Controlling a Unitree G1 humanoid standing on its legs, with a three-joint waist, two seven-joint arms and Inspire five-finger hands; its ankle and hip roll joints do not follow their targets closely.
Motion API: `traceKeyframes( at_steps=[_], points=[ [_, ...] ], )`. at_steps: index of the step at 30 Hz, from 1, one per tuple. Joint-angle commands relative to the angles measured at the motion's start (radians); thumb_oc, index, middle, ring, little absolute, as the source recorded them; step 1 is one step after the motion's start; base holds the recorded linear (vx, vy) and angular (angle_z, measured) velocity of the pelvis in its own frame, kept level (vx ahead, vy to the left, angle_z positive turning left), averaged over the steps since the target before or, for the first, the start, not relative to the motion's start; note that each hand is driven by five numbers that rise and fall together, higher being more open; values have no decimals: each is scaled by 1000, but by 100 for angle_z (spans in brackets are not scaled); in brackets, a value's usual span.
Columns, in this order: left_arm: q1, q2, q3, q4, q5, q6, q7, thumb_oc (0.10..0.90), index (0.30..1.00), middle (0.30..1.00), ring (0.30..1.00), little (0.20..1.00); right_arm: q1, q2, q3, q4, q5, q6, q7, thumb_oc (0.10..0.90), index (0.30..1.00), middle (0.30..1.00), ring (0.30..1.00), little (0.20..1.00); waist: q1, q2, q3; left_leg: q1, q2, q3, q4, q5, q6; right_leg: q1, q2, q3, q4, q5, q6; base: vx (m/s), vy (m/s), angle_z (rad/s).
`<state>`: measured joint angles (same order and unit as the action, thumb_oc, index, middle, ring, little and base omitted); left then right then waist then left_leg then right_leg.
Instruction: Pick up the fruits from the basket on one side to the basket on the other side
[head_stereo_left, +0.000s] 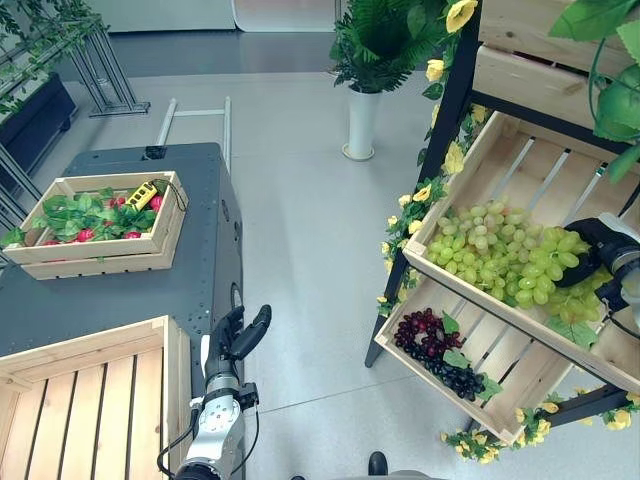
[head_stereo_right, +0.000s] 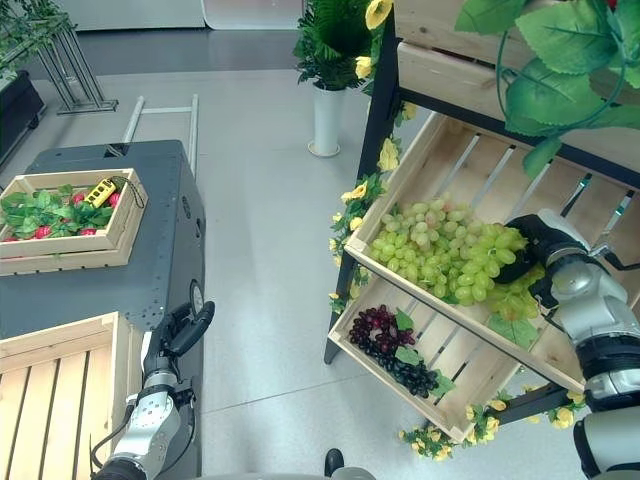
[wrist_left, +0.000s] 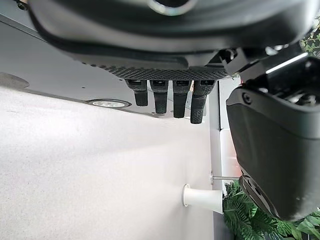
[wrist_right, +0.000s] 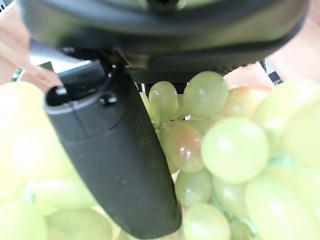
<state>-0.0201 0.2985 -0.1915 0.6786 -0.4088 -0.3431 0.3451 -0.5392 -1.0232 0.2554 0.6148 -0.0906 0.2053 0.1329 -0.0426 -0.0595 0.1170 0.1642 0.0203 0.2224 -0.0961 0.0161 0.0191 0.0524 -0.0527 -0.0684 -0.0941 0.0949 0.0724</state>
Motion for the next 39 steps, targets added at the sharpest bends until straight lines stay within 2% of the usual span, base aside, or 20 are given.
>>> traceKeyframes(
  at_steps=[1,10,15,18,20,23,30,34,39],
  points=[
    [-100,69,-32,-60,3,-89,2,800,900,900,900,900,-203,-170,53,7,-98,35,-29,800,900,900,900,900,18,-33,-47,12,-30,-46,9,-123,-1,81,24,-35,7,-103,0,0,0,0],
    [-99,68,-3,-58,23,-85,5,800,900,900,900,900,-159,-202,-1,-154,-118,83,56,800,900,900,900,900,-10,-31,-49,14,-27,-29,9,-122,-2,75,27,-17,7,-100,0,0,0,0],
    [-98,69,6,-59,27,-82,11,800,900,900,900,900,-134,-225,-40,-242,-130,87,35,800,900,900,900,900,-24,-31,-50,13,-26,-21,9,-122,-4,72,30,-9,7,-99,1,-2,1,-2],
    [-95,68,11,-57,27,-83,12,800,900,900,900,900,-115,-243,-77,-316,-193,61,-4,800,900,900,900,900,-35,-29,-52,13,-26,-15,9,-122,-3,70,32,-1,7,-99,3,-6,7,-6],
    [-86,64,16,-61,32,-87,10,800,900,900,900,900,-82,-258,-109,-388,-293,26,-79,800,900,900,900,900,-41,-28,-54,13,-26,-10,9,-123,-2,68,34,3,7,-99,4,-7,7,-2],
    [-88,60,7,-56,29,-92,16,800,900,900,900,900,-80,-272,-117,-466,-356,-11,-153,800,900,900,900,900,-44,-26,-58,12,-27,-9,9,-124,-1,66,35,8,8,-100,6,-8,21,-10],
    [-92,51,7,-57,31,-82,14,800,900,900,900,900,-18,-255,-153,-616,-480,-33,-216,800,900,900,900,900,-44,-18,-62,13,-28,-7,9,-129,3,65,35,9,8,-104,11,0,7,-1],
    [-100,45,6,-52,31,-74,24,800,900,900,900,900,7,-227,-167,-658,-474,-61,-223,800,900,900,900,900,-45,-15,-63,12,-28,-6,9,-131,3,64,35,9,9,-107,13,0,0,0],
    [-114,41,12,-30,34,-75,25,800,900,900,900,900,77,-182,-180,-717,-443,-84,-183,800,900,900,900,900,-50,-13,-61,14,-28,-3,9,-135,5,62,33,11,12,-108,15,0,0,0]
  ],
)
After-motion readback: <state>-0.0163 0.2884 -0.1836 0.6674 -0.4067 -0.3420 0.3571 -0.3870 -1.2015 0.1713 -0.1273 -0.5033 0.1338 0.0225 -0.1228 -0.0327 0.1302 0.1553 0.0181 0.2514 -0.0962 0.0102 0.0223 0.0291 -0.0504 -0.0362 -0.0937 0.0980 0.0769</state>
